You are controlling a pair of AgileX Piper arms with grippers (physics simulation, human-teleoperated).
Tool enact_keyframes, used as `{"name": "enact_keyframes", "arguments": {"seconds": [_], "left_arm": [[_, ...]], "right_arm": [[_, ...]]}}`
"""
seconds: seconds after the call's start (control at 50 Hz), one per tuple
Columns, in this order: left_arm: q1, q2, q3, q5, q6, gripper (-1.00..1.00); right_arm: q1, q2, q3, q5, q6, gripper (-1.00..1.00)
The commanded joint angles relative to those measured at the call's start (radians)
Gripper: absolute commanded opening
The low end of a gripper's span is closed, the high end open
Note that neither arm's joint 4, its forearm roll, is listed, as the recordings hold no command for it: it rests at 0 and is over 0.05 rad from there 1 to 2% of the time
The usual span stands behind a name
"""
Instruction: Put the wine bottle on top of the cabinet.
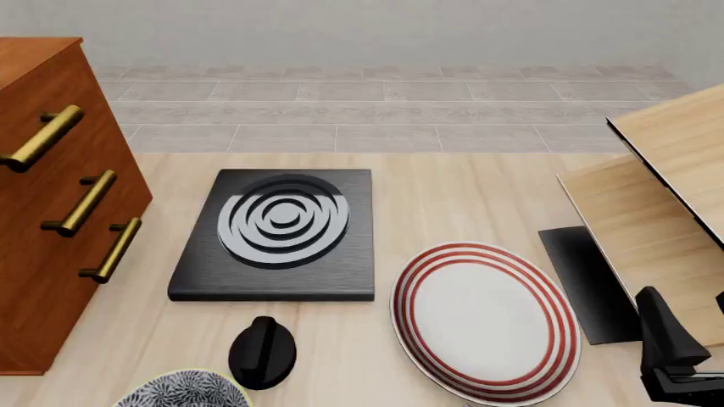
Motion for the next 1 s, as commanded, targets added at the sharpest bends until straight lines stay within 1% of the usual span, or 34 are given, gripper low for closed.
{"name": "enact_keyframes", "arguments": {"seconds": [0.02, 0.1, 0.3, 0.44, 0.64, 0.76, 0.88, 1.0], "left_arm": [[-0.026, -0.082, 0.030, 0.040, 0.004, 1.00], [-0.041, -0.126, 0.040, 0.069, 0.006, 1.00], [-0.070, -0.215, 0.030, 0.146, 0.004, 1.00], [-0.086, -0.290, 0.071, 0.177, -0.002, 1.00], [-0.116, -0.347, 0.102, 0.205, 0.005, 1.00], [-0.159, -0.378, 0.114, 0.226, 0.018, 1.00], [-0.206, -0.441, 0.125, 0.275, 0.007, 1.00], [-0.238, -0.499, 0.142, 0.317, 0.035, 1.00]], "right_arm": [[0.000, 0.000, 0.000, 0.000, 0.000, 1.00], [0.000, 0.000, 0.000, 0.000, 0.000, 1.00], [0.000, 0.000, 0.000, 0.000, 0.000, 1.00], [0.000, 0.000, 0.000, 0.000, 0.000, 1.00], [0.000, 0.000, 0.000, 0.000, 0.000, 1.00], [0.000, 0.000, 0.000, 0.000, 0.000, 1.00], [0.000, 0.000, 0.000, 0.000, 0.000, 1.00], [0.000, 0.000, 0.000, 0.000, 0.000, 1.00]]}}
